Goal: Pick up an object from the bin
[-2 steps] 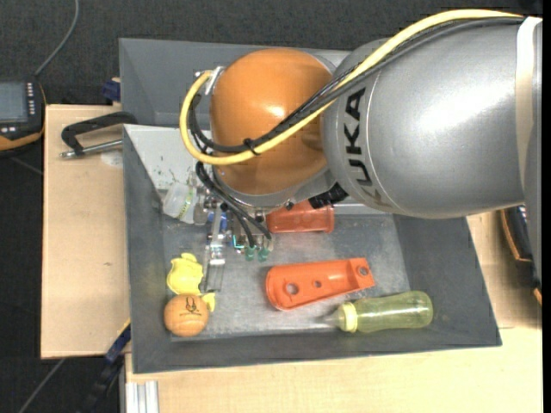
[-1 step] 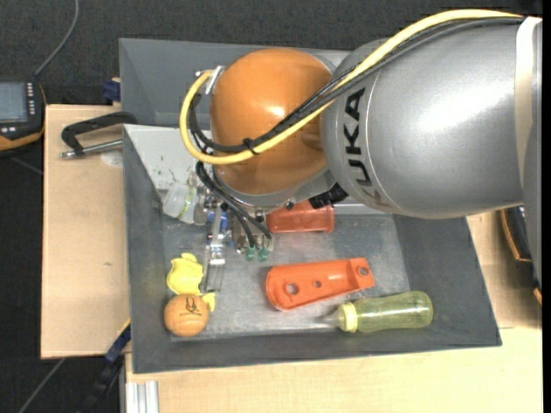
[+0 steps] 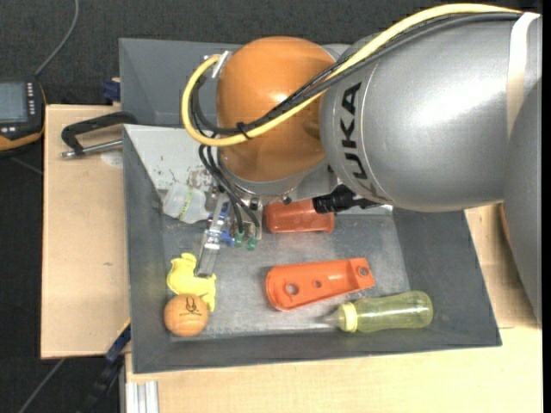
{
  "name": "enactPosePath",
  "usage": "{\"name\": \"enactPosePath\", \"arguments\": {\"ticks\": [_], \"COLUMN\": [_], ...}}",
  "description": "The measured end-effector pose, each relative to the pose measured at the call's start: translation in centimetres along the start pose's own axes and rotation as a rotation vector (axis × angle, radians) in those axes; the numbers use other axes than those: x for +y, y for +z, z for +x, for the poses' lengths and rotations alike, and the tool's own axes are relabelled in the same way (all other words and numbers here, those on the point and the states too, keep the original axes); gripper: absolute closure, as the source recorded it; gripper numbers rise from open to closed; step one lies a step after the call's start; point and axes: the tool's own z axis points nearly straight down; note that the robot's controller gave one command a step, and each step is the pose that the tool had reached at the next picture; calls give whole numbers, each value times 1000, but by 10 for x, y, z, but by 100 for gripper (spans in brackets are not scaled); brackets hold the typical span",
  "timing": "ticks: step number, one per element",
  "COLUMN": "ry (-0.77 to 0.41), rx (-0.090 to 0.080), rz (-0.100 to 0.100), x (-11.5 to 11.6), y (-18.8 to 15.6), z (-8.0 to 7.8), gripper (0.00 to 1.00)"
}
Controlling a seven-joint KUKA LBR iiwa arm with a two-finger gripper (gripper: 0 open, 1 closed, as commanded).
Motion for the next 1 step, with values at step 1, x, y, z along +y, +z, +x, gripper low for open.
{"name": "enactPosePath", "arguments": {"ticks": [1], "ry": [150], "rx": [3], "rz": [3], "x": [-25], "y": [17], "z": [-3], "gripper": [0]}}
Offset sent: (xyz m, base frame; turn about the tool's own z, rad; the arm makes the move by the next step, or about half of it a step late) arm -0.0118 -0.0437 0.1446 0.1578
